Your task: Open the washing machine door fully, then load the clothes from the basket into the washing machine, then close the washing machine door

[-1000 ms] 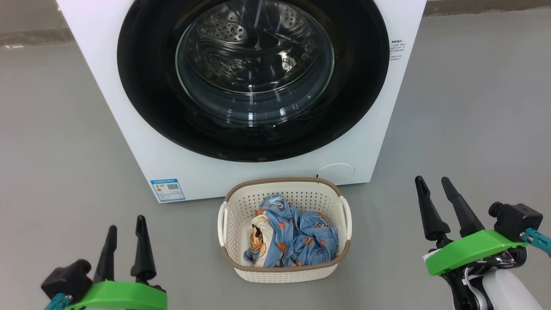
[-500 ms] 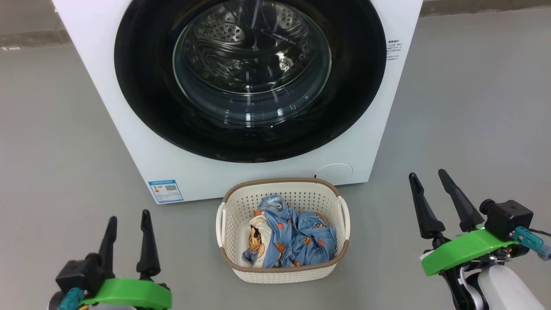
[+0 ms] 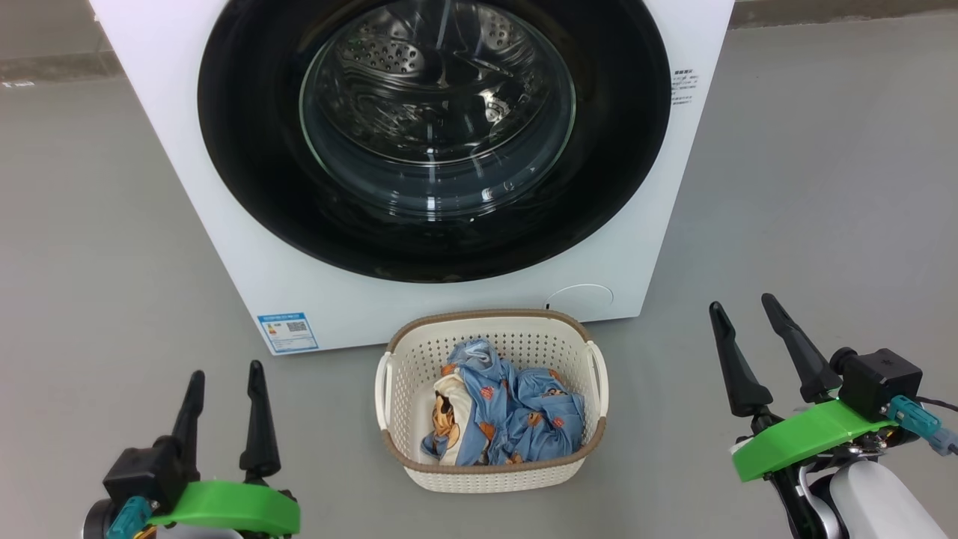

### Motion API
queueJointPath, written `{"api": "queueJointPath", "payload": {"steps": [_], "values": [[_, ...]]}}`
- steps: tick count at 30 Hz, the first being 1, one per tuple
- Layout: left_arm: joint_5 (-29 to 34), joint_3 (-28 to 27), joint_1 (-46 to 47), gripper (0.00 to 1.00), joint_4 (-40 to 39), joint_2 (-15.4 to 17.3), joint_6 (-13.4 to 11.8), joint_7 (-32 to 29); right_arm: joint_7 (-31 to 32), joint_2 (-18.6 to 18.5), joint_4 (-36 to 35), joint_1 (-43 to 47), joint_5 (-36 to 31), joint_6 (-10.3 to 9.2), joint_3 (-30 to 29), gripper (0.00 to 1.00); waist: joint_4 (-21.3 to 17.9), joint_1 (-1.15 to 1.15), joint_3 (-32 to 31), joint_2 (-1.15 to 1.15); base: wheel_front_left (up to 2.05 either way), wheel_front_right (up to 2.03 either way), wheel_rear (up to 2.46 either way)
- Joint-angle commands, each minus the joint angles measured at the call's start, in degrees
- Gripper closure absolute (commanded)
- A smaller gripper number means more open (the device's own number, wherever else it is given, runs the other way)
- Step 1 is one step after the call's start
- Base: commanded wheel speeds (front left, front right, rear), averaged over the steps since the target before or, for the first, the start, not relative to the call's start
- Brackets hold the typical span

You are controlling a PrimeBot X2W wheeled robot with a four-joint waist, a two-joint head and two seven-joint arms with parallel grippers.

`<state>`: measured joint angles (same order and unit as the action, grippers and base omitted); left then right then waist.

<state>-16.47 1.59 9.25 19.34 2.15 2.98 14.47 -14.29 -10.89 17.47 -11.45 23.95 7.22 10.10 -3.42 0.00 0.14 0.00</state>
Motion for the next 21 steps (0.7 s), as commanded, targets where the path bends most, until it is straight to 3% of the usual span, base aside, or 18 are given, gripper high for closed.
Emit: {"api": "queueJointPath", "payload": {"steps": [1, 21], "values": [[0.6, -1.7, 2.4, 0.00, -0.8, 0.8, -0.1, 0.5, -0.7, -0.6, -1.1, -2.0, -0.6, 0.26, 0.7, 0.00, 0.0, 0.00, 0.0, 0.00, 0.00, 0.00, 0.00], [1.0, -1.9, 2.6, 0.00, -0.2, 0.8, 0.2, 0.5, -0.7, -0.4, -1.2, -2.0, -0.5, 0.26, 0.8, 0.00, 0.0, 0.00, -0.2, 0.00, 0.00, 0.00, 0.00]]}}
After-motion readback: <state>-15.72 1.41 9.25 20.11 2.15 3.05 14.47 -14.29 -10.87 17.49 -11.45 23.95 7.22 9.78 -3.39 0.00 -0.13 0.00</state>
